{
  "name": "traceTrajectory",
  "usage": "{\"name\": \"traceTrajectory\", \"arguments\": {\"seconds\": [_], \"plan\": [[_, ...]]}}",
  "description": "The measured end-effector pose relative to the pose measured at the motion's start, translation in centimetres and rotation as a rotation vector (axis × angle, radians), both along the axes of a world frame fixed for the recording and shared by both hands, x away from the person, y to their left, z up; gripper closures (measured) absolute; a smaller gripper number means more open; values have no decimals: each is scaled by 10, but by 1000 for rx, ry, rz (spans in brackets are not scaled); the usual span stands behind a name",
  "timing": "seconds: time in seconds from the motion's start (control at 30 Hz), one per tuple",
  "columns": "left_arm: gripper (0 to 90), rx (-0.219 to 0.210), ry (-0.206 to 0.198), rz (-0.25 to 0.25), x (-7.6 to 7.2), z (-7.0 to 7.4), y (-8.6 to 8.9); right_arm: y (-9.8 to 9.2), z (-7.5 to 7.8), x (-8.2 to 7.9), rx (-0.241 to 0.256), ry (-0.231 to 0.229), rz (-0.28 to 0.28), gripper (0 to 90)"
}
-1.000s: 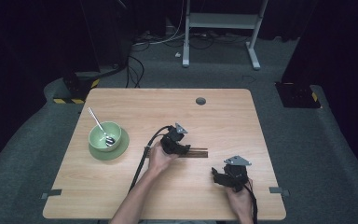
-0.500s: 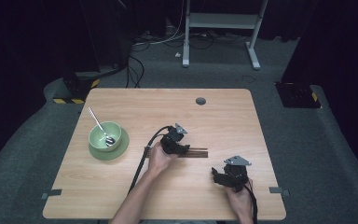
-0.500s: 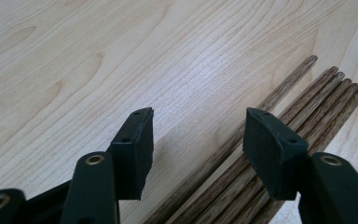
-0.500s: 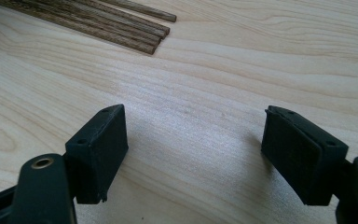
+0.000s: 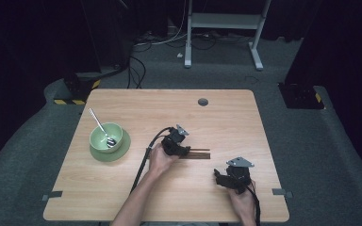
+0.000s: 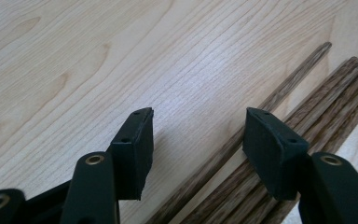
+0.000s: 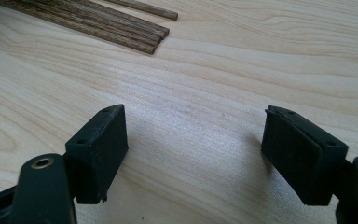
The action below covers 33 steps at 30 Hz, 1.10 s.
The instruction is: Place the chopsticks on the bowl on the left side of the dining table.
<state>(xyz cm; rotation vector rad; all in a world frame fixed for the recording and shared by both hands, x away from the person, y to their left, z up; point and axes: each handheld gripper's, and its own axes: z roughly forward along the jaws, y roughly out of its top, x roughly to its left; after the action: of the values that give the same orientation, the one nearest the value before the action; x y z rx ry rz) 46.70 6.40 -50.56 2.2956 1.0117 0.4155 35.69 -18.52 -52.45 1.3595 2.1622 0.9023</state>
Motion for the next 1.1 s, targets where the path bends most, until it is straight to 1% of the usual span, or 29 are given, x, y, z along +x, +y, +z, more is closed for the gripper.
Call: {"name": "traceTrajectory", "arguments": {"seconds": [0.1, 0.13, 0.23, 0.27, 0.33, 0.37, 0.5, 0.67, 0.73, 0.97, 1.1], "plan": [[429, -5, 8, 10, 1, -1, 3, 0, 0, 0, 0, 0, 0, 219], [429, 0, 4, 8, 1, -1, 4, 0, 0, 0, 0, 0, 0, 220], [427, 1, 11, 14, 2, -1, 7, 0, 0, 0, 0, 0, 0, 220], [426, -7, 11, 20, 2, -2, 8, 0, 0, 0, 0, 0, 0, 220], [427, -9, 13, 26, 3, -2, 12, 0, 0, 0, 0, 0, 0, 220], [427, -19, 15, 36, 3, -2, 14, 0, 0, 0, 0, 0, 0, 220], [430, -20, 14, 50, 4, -3, 22, 0, 0, 0, 0, 0, 0, 220], [440, -30, 19, 78, 6, -3, 32, 0, 0, 0, 0, -1, 0, 221], [450, -38, 17, 91, 7, -4, 36, 0, 0, 0, 0, -1, 0, 222], [515, -36, 16, 113, 11, -3, 47, 0, 0, 0, 0, -1, 0, 223], [542, -35, 19, 125, 14, -2, 50, 0, 0, 0, 0, -1, 0, 223]]}}
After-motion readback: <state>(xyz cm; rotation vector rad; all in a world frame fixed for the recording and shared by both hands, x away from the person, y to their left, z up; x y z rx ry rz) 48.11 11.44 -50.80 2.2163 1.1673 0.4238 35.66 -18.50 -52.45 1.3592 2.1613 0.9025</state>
